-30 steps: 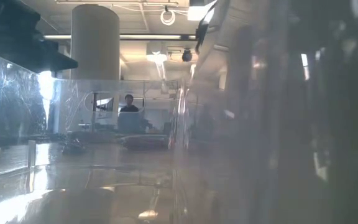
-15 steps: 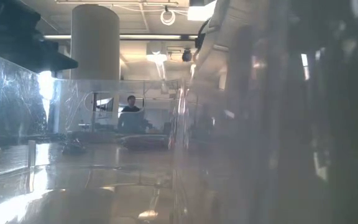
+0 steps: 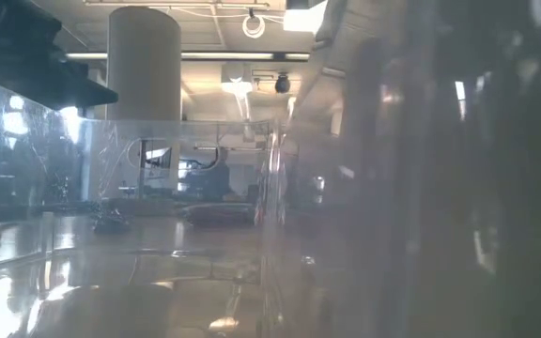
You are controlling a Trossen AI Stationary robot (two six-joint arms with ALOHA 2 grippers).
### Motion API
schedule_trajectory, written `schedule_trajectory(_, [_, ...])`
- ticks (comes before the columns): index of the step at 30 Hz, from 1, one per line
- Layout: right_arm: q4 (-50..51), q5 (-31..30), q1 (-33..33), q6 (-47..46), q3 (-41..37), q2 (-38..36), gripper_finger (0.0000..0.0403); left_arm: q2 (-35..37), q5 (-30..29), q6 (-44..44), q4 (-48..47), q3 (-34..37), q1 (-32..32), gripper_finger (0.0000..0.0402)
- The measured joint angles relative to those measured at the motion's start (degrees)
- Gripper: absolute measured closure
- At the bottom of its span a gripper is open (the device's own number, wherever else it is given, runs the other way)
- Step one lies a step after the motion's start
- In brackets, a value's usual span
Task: Pick & Place USB Port
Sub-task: Put the green USB cable into the white bin
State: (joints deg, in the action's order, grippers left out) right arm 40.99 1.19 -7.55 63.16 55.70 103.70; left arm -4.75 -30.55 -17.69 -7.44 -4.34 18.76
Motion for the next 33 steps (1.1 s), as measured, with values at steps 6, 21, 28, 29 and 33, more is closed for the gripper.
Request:
schedule_trajectory(6, [-0.7, -4.0, 1.2, -6.4, 0.0, 0.0, 0.0383, 0.0, -0.5, 0.0, 0.0, 0.0, 0.0, 0.0401])
schedule_trajectory(21, [-0.4, -9.0, 3.8, -33.2, 0.1, -11.6, 0.0383, 0.0, -3.4, 0.3, 11.6, 0.4, 0.0, 0.0401])
schedule_trajectory(28, [-0.1, -3.7, 8.6, -47.7, 5.5, -25.6, 0.0383, 0.0, -1.8, 1.7, 23.2, 0.2, 0.0, 0.0401])
schedule_trajectory(29, [-0.9, -2.1, 9.3, -49.7, 6.3, -27.3, 0.0383, 0.0, -1.3, 1.7, 25.3, 0.2, 0.0, 0.0401])
schedule_trajectory(33, [-7.0, 0.7, 12.8, -56.7, 8.7, -33.1, 0.0383, 0.0, 1.9, 0.6, 31.2, 0.2, 0.0, 0.0401])
